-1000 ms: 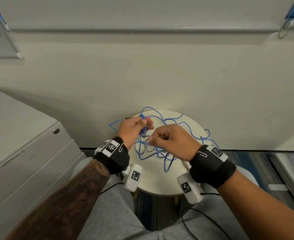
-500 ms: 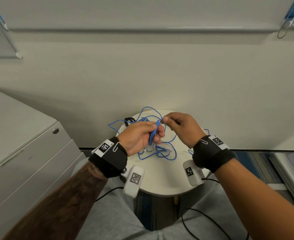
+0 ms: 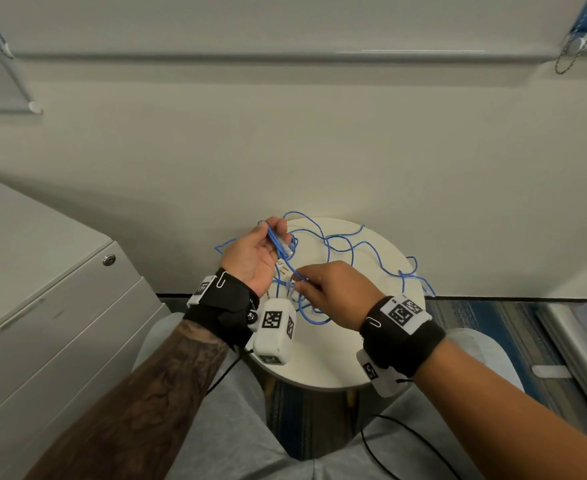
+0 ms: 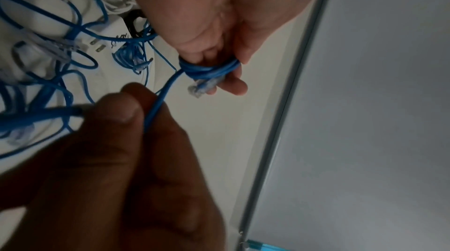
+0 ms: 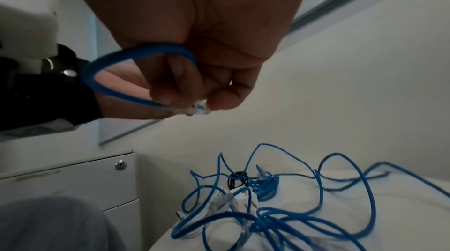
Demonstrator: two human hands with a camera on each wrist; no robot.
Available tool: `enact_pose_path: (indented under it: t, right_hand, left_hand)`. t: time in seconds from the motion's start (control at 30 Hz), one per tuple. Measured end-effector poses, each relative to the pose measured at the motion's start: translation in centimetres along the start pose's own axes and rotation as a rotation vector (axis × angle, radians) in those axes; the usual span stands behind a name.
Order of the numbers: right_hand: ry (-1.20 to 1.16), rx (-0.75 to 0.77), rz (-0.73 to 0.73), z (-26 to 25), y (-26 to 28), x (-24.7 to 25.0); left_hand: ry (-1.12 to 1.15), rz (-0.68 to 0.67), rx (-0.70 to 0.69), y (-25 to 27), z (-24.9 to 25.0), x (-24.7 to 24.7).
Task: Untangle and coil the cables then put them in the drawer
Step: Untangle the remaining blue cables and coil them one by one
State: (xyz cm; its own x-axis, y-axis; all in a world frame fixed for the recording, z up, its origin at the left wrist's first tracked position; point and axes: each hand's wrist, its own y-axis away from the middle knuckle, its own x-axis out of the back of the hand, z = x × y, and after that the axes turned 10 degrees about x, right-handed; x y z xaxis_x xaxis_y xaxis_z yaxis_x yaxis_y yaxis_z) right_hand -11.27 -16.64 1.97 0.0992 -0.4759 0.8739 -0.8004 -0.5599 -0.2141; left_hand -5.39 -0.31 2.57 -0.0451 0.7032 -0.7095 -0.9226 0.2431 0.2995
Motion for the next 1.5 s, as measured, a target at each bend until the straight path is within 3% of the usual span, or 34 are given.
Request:
enact_pose_path:
  t: [0.13,0.23,0.33,0.4,0.47,0.63,0.8,0.97,1.13,1.37,1.5]
  right_hand:
    - [0.026,0.026,-0.018,-0.4,0.3,0.5]
    - [-0.074,0.009,0.115,-0.7,0.6,1.9]
    - [-0.314,0.007,0.272,-0.8,0.4,3.3]
    - [-0.567,-0.060,0.341,-0.8,0.0,4.2]
    - [-0.656,-0.118,0.406,-0.3,-0.2,5.1]
    - [-0.594,-0.133,0.472,1.5,-0.3,5.9]
    - [-0.483,-0.173,0.502,3.1,-0.1,4.4]
    - [-0.465,-0.244,0.401,4.0,0.3,1.8]
    - [-0.712,-0.291,0.300,2.5,1.0,0.0]
    - [-0.762,-0.310,0.210,3.0,2.1,-0.9]
    - [-0.558,-0.244,0.172,4.2,2.2,-2.0]
  left_hand:
    - [-0.243,0.077,-0.069,-0.9,-1.2,0.5]
    - [-0.569,0.186,-0.179,-1.4,-1.8,1.0]
    - [-0.926,0.090,-0.131,-1.3,-2.1,1.8]
    - [-0.993,-0.002,-0.065,-0.9,-2.4,1.5]
    - [-0.936,-0.064,0.016,0.1,-2.3,0.8]
    - [-0.827,-0.231,0.235,2.6,-2.3,-0.2]
    - [-0.631,-0.270,0.193,3.3,-2.4,-0.6]
    - [-0.359,-0.280,0.228,2.5,-1.8,-0.5]
    - [-0.168,-0.341,0.316,1.7,-2.2,-0.6]
    - [-0.111,-0.306,0.375,0.9,-3.6,0.7]
    - [-0.152,-0.271,0.392,0.6,-4.2,1.5]
